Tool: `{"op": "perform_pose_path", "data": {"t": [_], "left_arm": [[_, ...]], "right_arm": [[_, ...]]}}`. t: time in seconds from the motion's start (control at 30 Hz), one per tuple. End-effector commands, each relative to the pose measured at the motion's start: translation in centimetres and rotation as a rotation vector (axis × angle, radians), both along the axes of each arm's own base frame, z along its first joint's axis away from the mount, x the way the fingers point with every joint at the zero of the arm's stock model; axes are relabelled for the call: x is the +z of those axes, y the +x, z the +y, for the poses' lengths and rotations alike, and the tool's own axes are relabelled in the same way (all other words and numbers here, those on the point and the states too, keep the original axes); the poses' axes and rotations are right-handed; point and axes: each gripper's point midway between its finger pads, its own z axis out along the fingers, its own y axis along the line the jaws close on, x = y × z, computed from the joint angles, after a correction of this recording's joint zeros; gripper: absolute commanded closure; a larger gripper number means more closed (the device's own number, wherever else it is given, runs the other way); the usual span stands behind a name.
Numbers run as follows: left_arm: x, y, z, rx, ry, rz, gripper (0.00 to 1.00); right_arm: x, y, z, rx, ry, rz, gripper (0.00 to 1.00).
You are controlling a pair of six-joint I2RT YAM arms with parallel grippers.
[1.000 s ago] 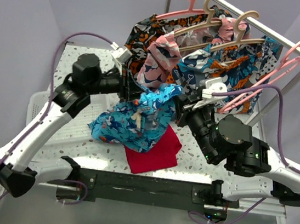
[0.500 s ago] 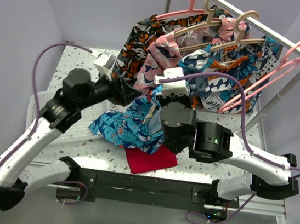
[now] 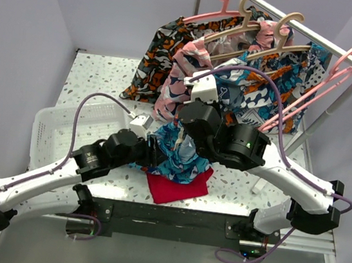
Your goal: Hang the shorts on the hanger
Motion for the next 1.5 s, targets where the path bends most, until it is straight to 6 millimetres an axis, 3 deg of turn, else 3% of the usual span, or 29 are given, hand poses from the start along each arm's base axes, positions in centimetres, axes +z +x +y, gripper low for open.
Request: {"op": "perform_pose_path", "data": {"t": [0.0, 0.33, 0.57, 0.77, 0.9, 0.97, 1.0, 1.07, 1.17, 1.23, 1.27, 1.3, 1.33, 1.4, 1.43, 1.47], "left_arm": [[3.2, 2.9, -0.7, 0.216, -0.227, -0.029, 0.46], [1.7, 2.8, -5.3, 0.212, -0.266, 0.024, 0.47], [-0.7, 3.8, -5.4, 0.285, -0.242, 0.039, 0.55], [-2.1, 3.9, -7.2, 0.231, -0.206, 0.047, 0.68], [-2.1, 3.8, -7.0, 0.207, -0.177, 0.019, 0.88], [-0.6, 3.7, -6.6, 0.191, -0.159, -0.010, 1.00], [0.3, 3.7, -6.2, 0.165, -0.123, -0.055, 1.00], [3.7, 3.6, -4.8, 0.139, -0.051, -0.127, 1.00], [9.3, 3.6, -1.1, 0.177, 0.021, -0.234, 1.00], [14.0, 3.1, 1.2, 0.201, 0.009, -0.299, 1.00], [15.3, 3.5, 2.3, 0.232, 0.035, -0.333, 1.00], [16.3, 3.6, 2.4, 0.230, 0.053, -0.347, 1.00], [19.4, 3.5, 2.8, 0.234, 0.031, -0.375, 1.00], [21.6, 4.0, 2.7, 0.229, 0.053, -0.413, 1.00], [25.0, 3.8, 2.9, 0.232, -0.007, -0.456, 1.00], [26.4, 3.7, 2.6, 0.204, -0.014, -0.489, 1.00]], "right_arm": [[1.5, -0.6, -0.8, 0.026, 0.132, 0.002, 1.00], [1.2, -0.7, -0.6, 0.046, 0.148, 0.016, 1.00], [1.5, -0.9, -0.9, 0.050, 0.162, 0.015, 1.00], [2.9, -0.8, -2.6, 0.011, 0.162, -0.010, 1.00], [3.9, -0.5, -4.6, -0.041, 0.156, -0.033, 1.00], [4.3, -0.3, -6.6, -0.089, 0.157, -0.048, 1.00], [4.5, -0.2, -7.2, -0.099, 0.161, -0.051, 1.00], [5.2, -0.4, -9.2, -0.140, 0.176, -0.069, 1.00], [6.2, -0.9, -12.0, -0.204, 0.186, -0.098, 1.00], [6.7, -1.2, -12.9, -0.218, 0.214, -0.106, 1.00], [6.8, -1.4, -13.3, -0.225, 0.220, -0.109, 1.00], [7.1, -1.6, -13.8, -0.232, 0.241, -0.117, 1.00], [7.2, -1.7, -14.1, -0.233, 0.250, -0.120, 1.00], [7.7, -1.8, -14.3, -0.227, 0.278, -0.129, 1.00], [7.8, -1.9, -14.3, -0.226, 0.286, -0.130, 1.00], [7.9, -1.9, -14.4, -0.223, 0.293, -0.132, 1.00]]}}
